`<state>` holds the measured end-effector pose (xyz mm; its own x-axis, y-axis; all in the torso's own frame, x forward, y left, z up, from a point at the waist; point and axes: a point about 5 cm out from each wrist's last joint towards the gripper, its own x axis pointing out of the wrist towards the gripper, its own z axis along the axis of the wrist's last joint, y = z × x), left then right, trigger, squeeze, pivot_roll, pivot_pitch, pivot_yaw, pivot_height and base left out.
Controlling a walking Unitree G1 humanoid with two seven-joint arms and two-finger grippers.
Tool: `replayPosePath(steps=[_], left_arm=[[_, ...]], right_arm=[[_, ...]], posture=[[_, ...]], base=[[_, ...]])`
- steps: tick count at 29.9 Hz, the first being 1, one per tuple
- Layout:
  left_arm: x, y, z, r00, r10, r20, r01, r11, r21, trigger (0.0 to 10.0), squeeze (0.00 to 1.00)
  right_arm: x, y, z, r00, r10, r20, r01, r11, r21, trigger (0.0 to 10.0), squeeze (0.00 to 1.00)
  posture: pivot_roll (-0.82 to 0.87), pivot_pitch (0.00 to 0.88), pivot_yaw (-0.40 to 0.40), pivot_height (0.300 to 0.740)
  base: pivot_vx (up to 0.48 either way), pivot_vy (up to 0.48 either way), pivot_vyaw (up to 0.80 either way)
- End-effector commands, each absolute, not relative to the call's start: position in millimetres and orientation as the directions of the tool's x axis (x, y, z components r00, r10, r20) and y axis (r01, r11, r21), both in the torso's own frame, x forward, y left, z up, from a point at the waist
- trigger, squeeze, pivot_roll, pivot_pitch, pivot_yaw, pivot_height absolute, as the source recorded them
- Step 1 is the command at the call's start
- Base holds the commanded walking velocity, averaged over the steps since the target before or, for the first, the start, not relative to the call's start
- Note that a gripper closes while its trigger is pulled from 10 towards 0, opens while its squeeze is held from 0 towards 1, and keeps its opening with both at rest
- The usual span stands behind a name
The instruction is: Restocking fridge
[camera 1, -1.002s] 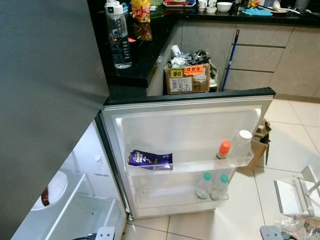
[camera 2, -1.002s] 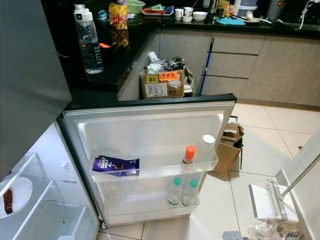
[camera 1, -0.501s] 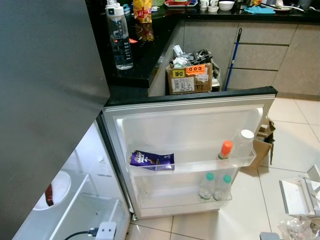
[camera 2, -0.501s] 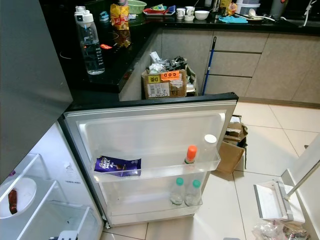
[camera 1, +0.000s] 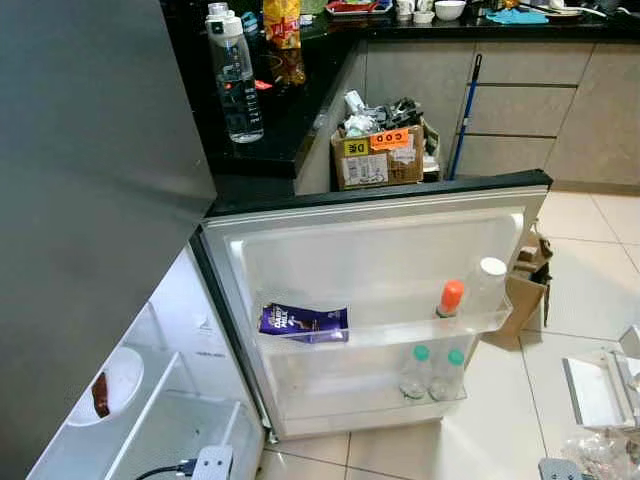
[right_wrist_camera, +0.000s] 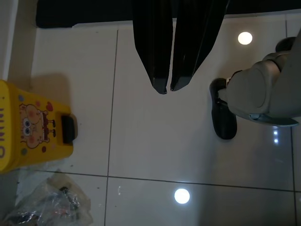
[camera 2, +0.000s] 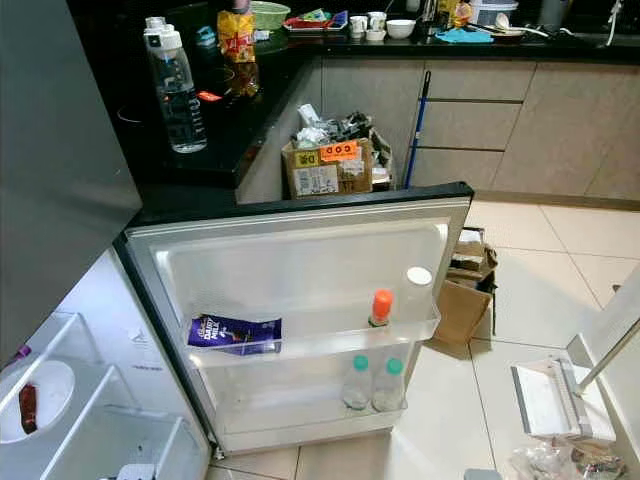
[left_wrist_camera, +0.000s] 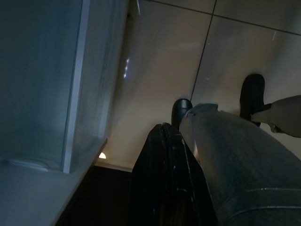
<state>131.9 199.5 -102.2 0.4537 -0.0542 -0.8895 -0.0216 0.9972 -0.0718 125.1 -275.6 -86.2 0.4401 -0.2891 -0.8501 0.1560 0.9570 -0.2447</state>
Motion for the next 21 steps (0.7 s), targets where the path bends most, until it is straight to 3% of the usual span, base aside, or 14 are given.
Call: replayPosePath(steps=[1, 7, 9, 16, 21], left_arm=[[129, 197, -104, 0.444, -0.06, -0.894, -0.015, 0.997, -0.074, 10.0, 0.0], [120, 205, -105, 0.412, -0.039, -0.91, -0.013, 0.999, -0.048, 10.0, 0.0], [122, 220, -102, 0.43, 0.011, -0.903, -0.067, 0.998, -0.02, 10.0, 0.0], [136, 235, -94, 0.485, 0.027, -0.874, -0.102, 0.994, -0.025, 10.0, 0.0], [136, 236, -93, 0.477, 0.025, -0.879, -0.112, 0.993, -0.032, 10.0, 0.0]], right_arm=[[124, -275, -87, 0.426, -0.292, -0.856, 0.145, 0.956, -0.253, 10.0, 0.0], [119, -270, -91, 0.416, -0.297, -0.86, 0.125, 0.955, -0.269, 10.0, 0.0], [114, -267, -92, 0.417, -0.285, -0.863, 0.102, 0.958, -0.267, 10.0, 0.0], [103, -264, -97, 0.388, -0.282, -0.877, 0.114, 0.959, -0.258, 10.0, 0.0], [103, -258, -98, 0.391, -0.271, -0.879, 0.108, 0.963, -0.249, 10.0, 0.0]], posture=[[-0.01, 0.0, 0.035, 0.74], [-0.05, 0.0, 0.038, 0.74], [-0.02, 0.0, 0.05, 0.74], [-0.02, 0.0, 0.057, 0.74], [-0.04, 0.0, 0.064, 0.74]], base=[[0.0, 0.0, 0.0], [0.0, 0.0, 0.0], [0.0, 0.0, 0.0], [0.0, 0.0, 0.0], [0.0, 0.0, 0.0]])
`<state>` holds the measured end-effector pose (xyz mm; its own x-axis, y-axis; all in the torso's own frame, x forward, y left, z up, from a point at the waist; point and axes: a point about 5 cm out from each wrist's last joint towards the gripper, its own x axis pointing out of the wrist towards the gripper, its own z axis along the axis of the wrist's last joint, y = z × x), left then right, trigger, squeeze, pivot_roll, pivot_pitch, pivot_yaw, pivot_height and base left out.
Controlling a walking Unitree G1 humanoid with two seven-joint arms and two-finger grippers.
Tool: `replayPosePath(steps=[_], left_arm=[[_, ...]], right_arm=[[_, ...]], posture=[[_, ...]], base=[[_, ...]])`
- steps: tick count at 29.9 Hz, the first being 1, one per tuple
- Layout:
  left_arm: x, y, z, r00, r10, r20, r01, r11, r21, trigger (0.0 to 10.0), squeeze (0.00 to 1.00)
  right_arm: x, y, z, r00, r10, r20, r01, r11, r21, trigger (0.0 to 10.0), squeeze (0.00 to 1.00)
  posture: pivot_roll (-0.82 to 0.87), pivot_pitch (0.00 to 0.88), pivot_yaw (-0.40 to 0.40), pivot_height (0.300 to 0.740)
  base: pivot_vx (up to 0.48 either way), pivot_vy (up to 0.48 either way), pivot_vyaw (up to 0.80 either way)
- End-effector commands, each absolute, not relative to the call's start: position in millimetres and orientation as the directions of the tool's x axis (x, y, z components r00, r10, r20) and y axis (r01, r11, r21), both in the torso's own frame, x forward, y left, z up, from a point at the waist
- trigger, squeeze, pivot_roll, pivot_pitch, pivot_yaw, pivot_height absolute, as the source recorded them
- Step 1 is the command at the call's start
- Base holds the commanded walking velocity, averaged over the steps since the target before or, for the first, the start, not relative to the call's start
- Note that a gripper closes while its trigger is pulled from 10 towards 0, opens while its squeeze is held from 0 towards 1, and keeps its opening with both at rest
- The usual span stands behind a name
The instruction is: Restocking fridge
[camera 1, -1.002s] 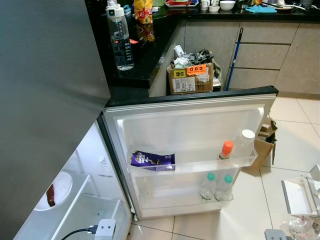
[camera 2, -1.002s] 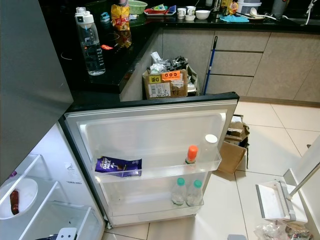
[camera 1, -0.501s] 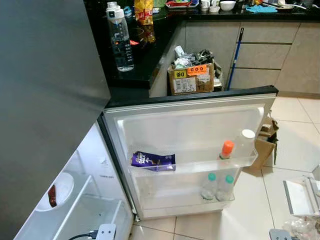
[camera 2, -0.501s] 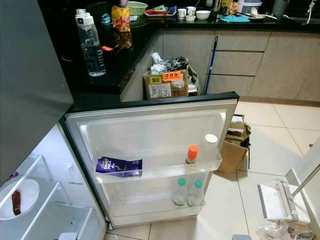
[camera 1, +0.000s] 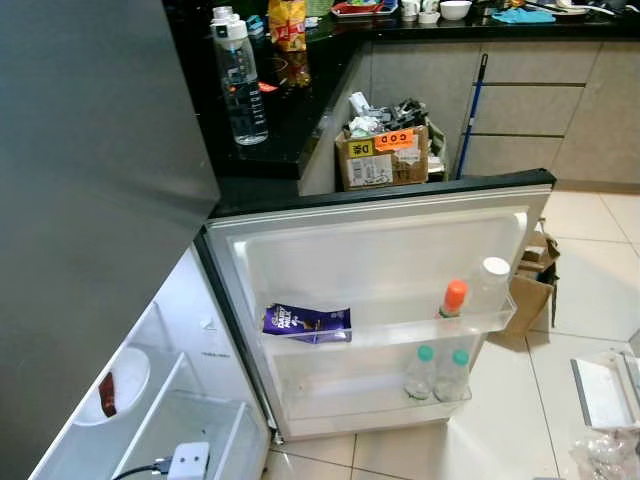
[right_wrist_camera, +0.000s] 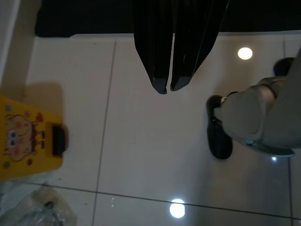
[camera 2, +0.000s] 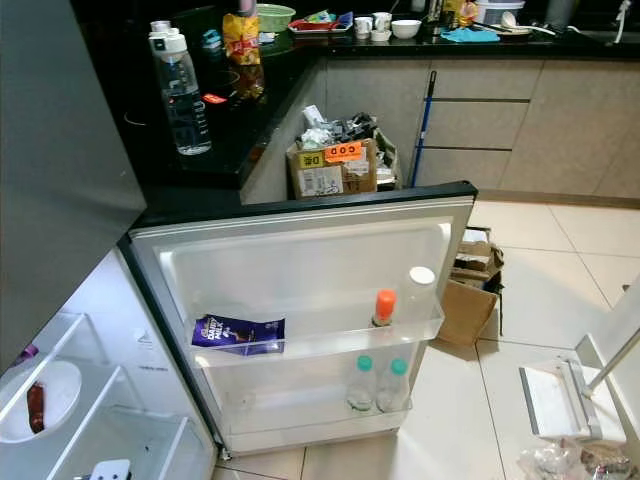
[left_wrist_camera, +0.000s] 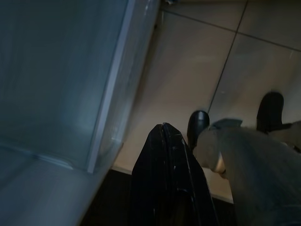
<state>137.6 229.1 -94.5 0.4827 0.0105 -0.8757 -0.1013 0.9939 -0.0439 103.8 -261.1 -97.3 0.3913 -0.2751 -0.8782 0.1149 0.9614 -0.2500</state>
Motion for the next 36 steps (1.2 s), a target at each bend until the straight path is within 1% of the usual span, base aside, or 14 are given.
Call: replayPosePath(steps=[1, 8, 10, 12, 14, 18, 20, 21, 29, 31, 36], left_arm=[[137, 235, -93, 0.477, 0.019, -0.878, -0.117, 0.992, -0.042, 10.0, 0.0], [141, 223, -95, 0.477, -0.009, -0.879, -0.103, 0.992, -0.066, 10.0, 0.0], [147, 211, -95, 0.487, -0.031, -0.873, -0.087, 0.993, -0.084, 10.0, 0.0], [148, 209, -95, 0.489, -0.036, -0.871, -0.084, 0.993, -0.088, 10.0, 0.0], [150, 204, -95, 0.492, -0.042, -0.869, -0.074, 0.993, -0.09, 10.0, 0.0], [152, 201, -95, 0.496, -0.042, -0.867, -0.07, 0.994, -0.088, 10.0, 0.0], [153, 200, -95, 0.501, -0.046, -0.864, -0.069, 0.993, -0.092, 10.0, 0.0], [152, 199, -95, 0.505, -0.054, -0.861, -0.064, 0.993, -0.1, 10.0, 0.0], [150, 197, -96, 0.503, -0.063, -0.862, -0.052, 0.993, -0.104, 10.0, 0.0], [151, 197, -96, 0.502, -0.069, -0.862, -0.034, 0.995, -0.099, 10.0, 0.0], [154, 196, -95, 0.507, -0.072, -0.859, -0.018, 0.995, -0.094, 10.0, 0.0]], right_arm=[[103, -257, -99, 0.394, -0.268, -0.879, 0.105, 0.963, -0.247, 10.0, 0.0], [104, -254, -99, 0.404, -0.234, -0.884, 0.068, 0.972, -0.226, 10.0, 0.0], [103, -251, -100, 0.407, -0.176, -0.896, 0.026, 0.983, -0.181, 10.0, 0.0], [103, -250, -100, 0.406, -0.167, -0.899, 0.019, 0.985, -0.174, 10.0, 0.0], [103, -251, -100, 0.405, -0.162, -0.9, -0.01, 0.983, -0.182, 10.0, 0.0], [105, -252, -99, 0.408, -0.171, -0.897, -0.037, 0.978, -0.203, 10.0, 0.0], [106, -252, -99, 0.412, -0.171, -0.895, -0.044, 0.977, -0.208, 10.0, 0.0], [112, -253, -97, 0.418, -0.169, -0.893, -0.092, 0.97, -0.227, 10.0, 0.0], [121, -253, -94, 0.429, -0.151, -0.891, -0.133, 0.964, -0.228, 10.0, 0.0], [130, -251, -92, 0.45, -0.134, -0.883, -0.151, 0.963, -0.223, 10.0, 0.0], [136, -249, -90, 0.46, -0.133, -0.878, -0.173, 0.956, -0.236, 10.0, 0.0]], posture=[[-0.07, 0.0, 0.066, 0.74], [-0.09, 0.003, 0.045, 0.74], [-0.1, 0.003, 0.023, 0.74], [-0.09, 0.004, 0.019, 0.74], [-0.08, 0.015, -0.001, 0.74], [-0.08, 0.017, -0.018, 0.74], [-0.08, 0.021, -0.029, 0.74], [-0.07, 0.03, -0.051, 0.74], [-0.06, 0.029, -0.057, 0.74], [-0.04, 0.027, -0.059, 0.74], [-0.02, 0.005, -0.059, 0.74]], base=[[0.0, 0.0, 0.0], [0.0, -0.251, 0.0], [0.0, -0.144, 0.63], [0.0, 0.0, 0.71], [0.0, 0.0, 0.72], [0.0, 0.0, 0.72], [0.0, 0.0, 0.0], [0.0, 0.0, 0.0], [0.0, 0.0, 0.0], [0.0, 0.0, 0.72], [0.0, 0.0, 0.72]])
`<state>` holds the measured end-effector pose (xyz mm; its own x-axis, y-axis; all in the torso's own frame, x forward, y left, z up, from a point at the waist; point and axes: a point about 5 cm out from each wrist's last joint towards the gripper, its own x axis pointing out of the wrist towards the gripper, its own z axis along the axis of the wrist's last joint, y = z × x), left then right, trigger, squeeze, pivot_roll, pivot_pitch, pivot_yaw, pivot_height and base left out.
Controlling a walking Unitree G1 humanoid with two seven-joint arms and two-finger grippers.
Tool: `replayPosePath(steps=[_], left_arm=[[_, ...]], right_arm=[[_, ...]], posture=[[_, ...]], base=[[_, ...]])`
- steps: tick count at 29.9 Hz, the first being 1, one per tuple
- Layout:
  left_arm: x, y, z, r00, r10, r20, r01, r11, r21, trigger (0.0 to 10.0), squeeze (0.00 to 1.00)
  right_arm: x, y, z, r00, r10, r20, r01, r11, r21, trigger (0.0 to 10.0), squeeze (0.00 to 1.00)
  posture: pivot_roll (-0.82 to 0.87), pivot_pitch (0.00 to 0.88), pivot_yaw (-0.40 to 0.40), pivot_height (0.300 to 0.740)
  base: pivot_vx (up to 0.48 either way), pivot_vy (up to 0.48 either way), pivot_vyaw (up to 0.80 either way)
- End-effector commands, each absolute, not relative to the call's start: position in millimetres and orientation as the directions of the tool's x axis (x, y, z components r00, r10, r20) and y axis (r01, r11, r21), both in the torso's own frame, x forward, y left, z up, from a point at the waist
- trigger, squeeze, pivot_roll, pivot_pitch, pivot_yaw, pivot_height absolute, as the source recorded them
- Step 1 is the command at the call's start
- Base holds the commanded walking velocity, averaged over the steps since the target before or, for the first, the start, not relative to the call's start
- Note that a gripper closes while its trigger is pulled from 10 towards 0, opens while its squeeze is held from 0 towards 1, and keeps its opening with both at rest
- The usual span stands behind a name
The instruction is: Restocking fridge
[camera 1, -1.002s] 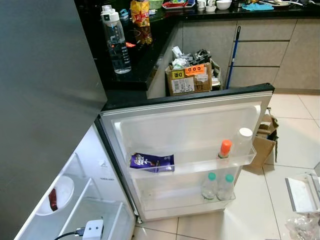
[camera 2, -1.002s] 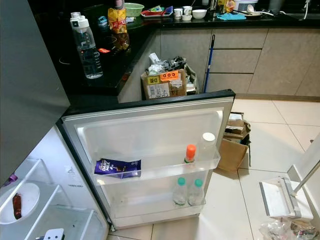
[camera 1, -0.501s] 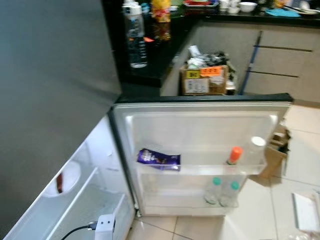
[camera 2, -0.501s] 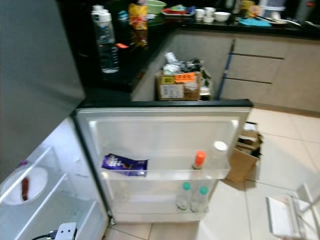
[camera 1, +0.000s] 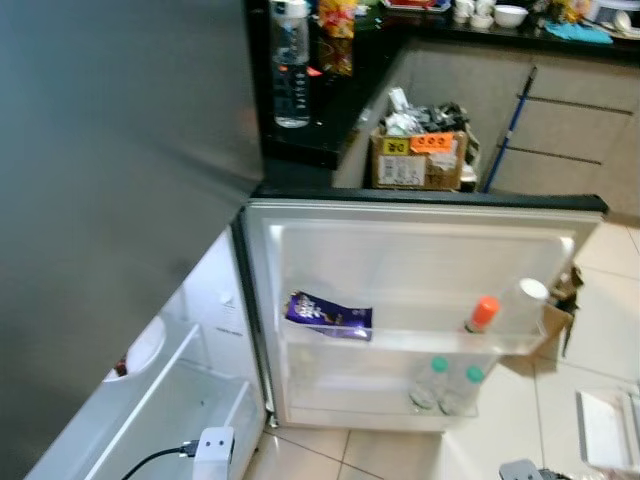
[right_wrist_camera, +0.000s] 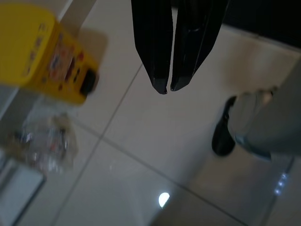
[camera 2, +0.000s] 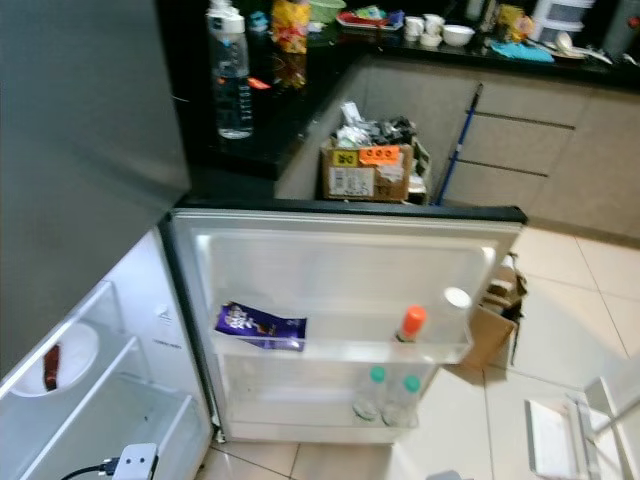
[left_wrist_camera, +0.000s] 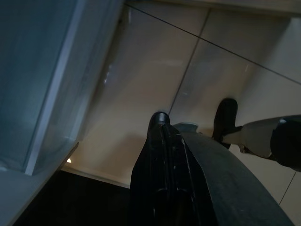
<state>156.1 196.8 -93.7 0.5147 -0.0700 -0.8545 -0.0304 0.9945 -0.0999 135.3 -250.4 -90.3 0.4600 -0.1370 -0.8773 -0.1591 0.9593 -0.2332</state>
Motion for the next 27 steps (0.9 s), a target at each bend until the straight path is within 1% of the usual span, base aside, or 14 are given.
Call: replayPosePath(steps=[1, 3, 5, 8, 10, 12, 16, 19, 27], left_arm=[[156, 196, -94, 0.511, -0.071, -0.856, -0.016, 0.996, -0.092, 10.0, 0.0], [158, 197, -93, 0.515, -0.068, -0.855, -0.016, 0.996, -0.089, 10.0, 0.0], [160, 200, -92, 0.517, -0.063, -0.853, -0.017, 0.996, -0.084, 10.0, 0.0], [161, 203, -91, 0.518, -0.062, -0.853, -0.017, 0.996, -0.083, 10.0, 0.0], [161, 203, -91, 0.519, -0.062, -0.853, -0.017, 0.996, -0.084, 10.0, 0.0], [161, 204, -91, 0.518, -0.062, -0.853, -0.022, 0.996, -0.086, 10.0, 0.0], [158, 204, -92, 0.51, -0.068, -0.858, -0.015, 0.996, -0.087, 10.0, 0.0], [158, 203, -92, 0.509, -0.068, -0.858, -0.018, 0.996, -0.09, 10.0, 0.0], [157, 202, -92, 0.506, -0.077, -0.859, -0.004, 0.996, -0.092, 10.0, 0.0]], right_arm=[[141, -246, -89, 0.47, -0.132, -0.873, -0.182, 0.953, -0.242, 10.0, 0.0], [147, -244, -88, 0.481, -0.132, -0.867, -0.175, 0.954, -0.243, 10.0, 0.0], [155, -239, -87, 0.501, -0.13, -0.855, -0.169, 0.955, -0.244, 10.0, 0.0], [158, -234, -86, 0.51, -0.125, -0.851, -0.17, 0.955, -0.242, 10.0, 0.0], [158, -233, -86, 0.51, -0.123, -0.851, -0.17, 0.956, -0.24, 10.0, 0.0], [156, -231, -88, 0.504, -0.12, -0.855, -0.159, 0.96, -0.229, 10.0, 0.0], [149, -231, -91, 0.489, -0.129, -0.862, -0.132, 0.966, -0.22, 10.0, 0.0], [143, -236, -92, 0.47, -0.152, -0.869, -0.118, 0.965, -0.233, 10.0, 0.0], [140, -240, -92, 0.466, -0.165, -0.869, -0.103, 0.966, -0.239, 10.0, 0.0]], posture=[[-0.02, 0.0, -0.054, 0.74], [-0.02, 0.0, -0.046, 0.74], [-0.02, 0.0, -0.031, 0.74], [-0.03, 0.0, -0.02, 0.74], [-0.03, 0.0, -0.02, 0.74], [-0.04, 0.0, 0.004, 0.74], [-0.05, 0.0, 0.007, 0.74], [-0.04, 0.0, 0.001, 0.74], [-0.06, 0.0, 0.009, 0.74]], base=[[0.0, 0.0, 0.72], [0.0, 0.0, 0.75], [0.0, 0.0, 0.0], [0.0, 0.0, 0.0], [0.0, -0.277, 0.0], [0.0, -0.426, 0.0], [0.0, -0.468, 0.0], [0.0, -0.472, 0.0], [0.0, -0.477, 0.0]])
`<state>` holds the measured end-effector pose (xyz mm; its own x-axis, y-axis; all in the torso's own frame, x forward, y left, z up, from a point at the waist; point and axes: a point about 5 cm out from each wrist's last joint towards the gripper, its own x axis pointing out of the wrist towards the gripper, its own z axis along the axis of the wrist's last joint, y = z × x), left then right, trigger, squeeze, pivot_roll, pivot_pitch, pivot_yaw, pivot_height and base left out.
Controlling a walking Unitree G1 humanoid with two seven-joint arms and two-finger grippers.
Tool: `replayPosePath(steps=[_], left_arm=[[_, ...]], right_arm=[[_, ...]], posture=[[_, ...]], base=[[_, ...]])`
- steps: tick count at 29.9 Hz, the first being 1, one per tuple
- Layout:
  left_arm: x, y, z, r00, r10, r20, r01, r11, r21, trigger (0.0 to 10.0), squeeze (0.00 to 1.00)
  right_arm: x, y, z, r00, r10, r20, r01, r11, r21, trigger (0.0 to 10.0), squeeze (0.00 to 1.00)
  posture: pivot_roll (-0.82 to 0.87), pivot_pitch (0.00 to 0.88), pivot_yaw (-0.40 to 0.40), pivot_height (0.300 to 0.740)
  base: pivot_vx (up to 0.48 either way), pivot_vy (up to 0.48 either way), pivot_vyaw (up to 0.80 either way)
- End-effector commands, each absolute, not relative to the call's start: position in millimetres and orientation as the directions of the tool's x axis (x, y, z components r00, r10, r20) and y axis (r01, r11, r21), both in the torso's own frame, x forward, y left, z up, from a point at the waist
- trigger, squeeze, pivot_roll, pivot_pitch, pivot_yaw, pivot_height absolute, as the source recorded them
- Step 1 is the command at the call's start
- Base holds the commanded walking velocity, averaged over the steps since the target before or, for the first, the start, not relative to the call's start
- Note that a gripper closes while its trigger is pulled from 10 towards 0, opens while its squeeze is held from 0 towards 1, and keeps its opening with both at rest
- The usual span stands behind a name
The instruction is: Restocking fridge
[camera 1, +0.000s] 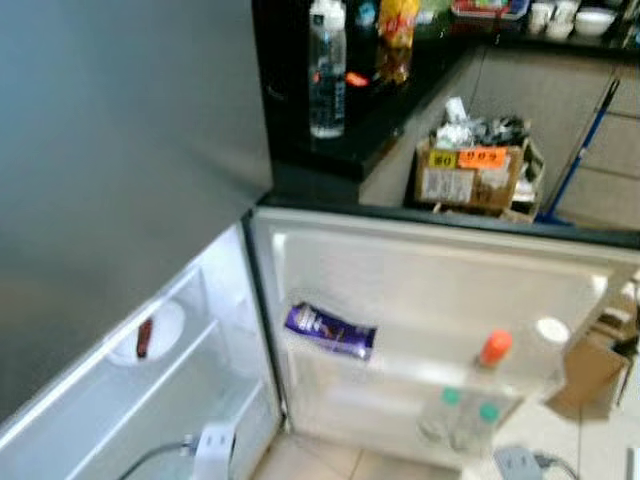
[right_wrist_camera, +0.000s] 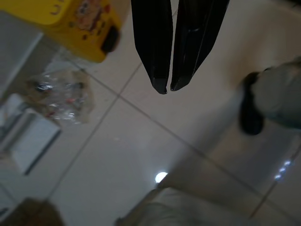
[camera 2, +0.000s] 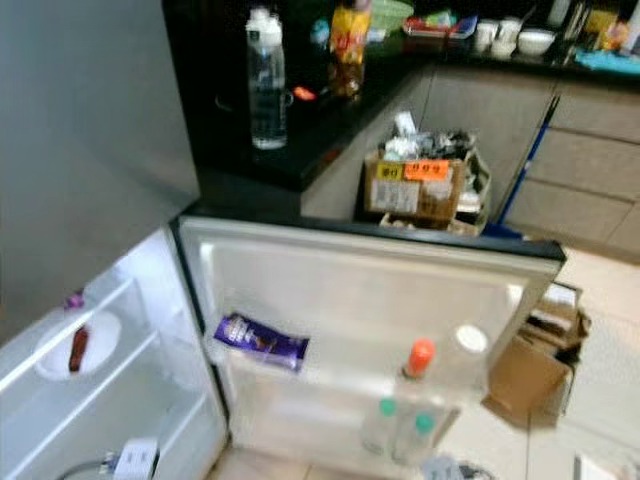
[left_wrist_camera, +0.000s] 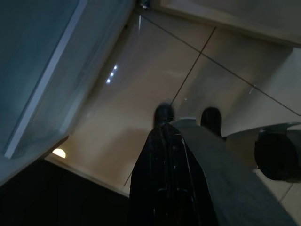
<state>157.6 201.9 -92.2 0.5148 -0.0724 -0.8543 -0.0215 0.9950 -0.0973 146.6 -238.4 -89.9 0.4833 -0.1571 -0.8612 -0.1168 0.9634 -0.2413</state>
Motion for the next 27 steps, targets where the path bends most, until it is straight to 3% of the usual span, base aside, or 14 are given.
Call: replayPosePath(steps=[1, 18, 27], left_arm=[[157, 201, -93, 0.503, -0.081, -0.86, 0.001, 0.996, -0.093, 10.0, 0.0], [149, 198, -96, 0.486, -0.087, -0.87, -0.006, 0.995, -0.102, 10.0, 0.0], [140, 206, -98, 0.464, -0.072, -0.883, -0.013, 0.996, -0.089, 10.0, 0.0]], right_arm=[[140, -241, -92, 0.465, -0.168, -0.869, -0.096, 0.966, -0.238, 10.0, 0.0], [138, -244, -91, 0.469, -0.131, -0.873, -0.111, 0.972, -0.206, 10.0, 0.0], [138, -242, -91, 0.469, -0.1, -0.878, -0.133, 0.974, -0.182, 10.0, 0.0]], posture=[[-0.06, 0.0, 0.009, 0.74], [-0.05, 0.0, -0.016, 0.74], [-0.06, 0.0, -0.019, 0.74]], base=[[0.0, -0.472, 0.0], [0.0, -0.48, 0.0], [0.0, -0.475, 0.64]])
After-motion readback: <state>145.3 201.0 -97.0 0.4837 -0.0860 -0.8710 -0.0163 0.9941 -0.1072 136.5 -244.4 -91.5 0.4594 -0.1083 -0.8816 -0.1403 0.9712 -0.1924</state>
